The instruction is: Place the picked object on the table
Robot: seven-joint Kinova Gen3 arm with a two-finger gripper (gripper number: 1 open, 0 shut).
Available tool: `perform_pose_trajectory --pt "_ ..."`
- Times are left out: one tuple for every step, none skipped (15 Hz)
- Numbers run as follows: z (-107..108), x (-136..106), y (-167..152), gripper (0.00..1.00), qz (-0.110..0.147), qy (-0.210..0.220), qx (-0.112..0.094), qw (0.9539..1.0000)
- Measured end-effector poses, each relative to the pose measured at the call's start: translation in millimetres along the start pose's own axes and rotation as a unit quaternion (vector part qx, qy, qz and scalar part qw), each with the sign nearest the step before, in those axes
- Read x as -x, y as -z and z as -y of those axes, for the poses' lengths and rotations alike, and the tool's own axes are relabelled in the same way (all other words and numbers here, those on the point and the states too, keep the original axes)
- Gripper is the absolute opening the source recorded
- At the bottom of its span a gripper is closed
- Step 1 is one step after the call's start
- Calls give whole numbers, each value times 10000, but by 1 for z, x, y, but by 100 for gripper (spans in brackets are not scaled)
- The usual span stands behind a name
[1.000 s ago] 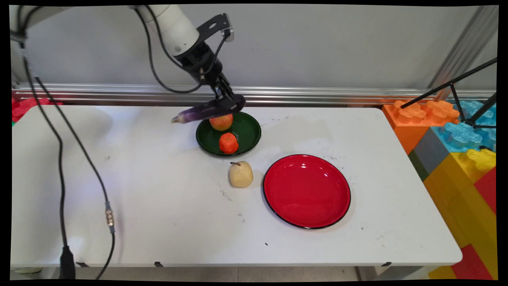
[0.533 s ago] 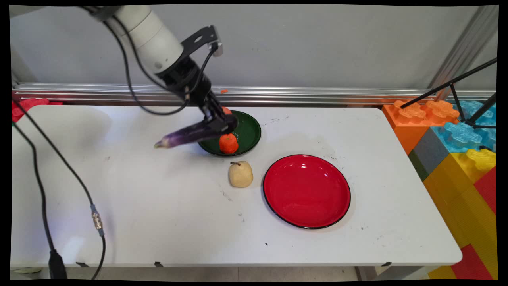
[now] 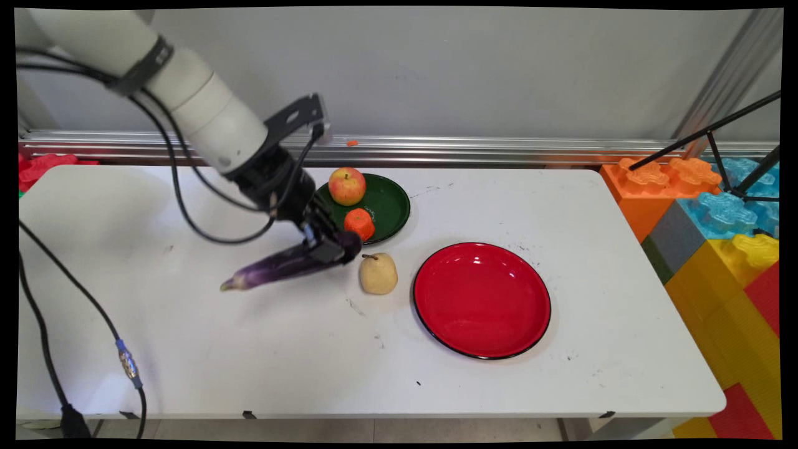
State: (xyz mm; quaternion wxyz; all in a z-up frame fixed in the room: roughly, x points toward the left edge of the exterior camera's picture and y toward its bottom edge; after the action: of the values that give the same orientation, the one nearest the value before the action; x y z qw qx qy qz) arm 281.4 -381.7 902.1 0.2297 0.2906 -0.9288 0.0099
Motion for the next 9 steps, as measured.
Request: perform_pose_trajectory --pt "-4 6 -5 0 14 -1 30 10000" --pt "-6 9 -8 0 26 -4 53 10000" --pt "-9 14 -13 0 33 -12 83 10000" --pt "-11 18 -18 0 47 -24 117 9999" --pt "-14 23 -25 0 56 -36 154 9999" --pt "-16 26 -29 0 66 -42 178 9998" --pt "-18 30 -36 0 71 -53 207 9997" --pt "-19 33 -41 0 76 -59 225 9997" --pt "-21 37 -49 0 73 -62 247 9996"
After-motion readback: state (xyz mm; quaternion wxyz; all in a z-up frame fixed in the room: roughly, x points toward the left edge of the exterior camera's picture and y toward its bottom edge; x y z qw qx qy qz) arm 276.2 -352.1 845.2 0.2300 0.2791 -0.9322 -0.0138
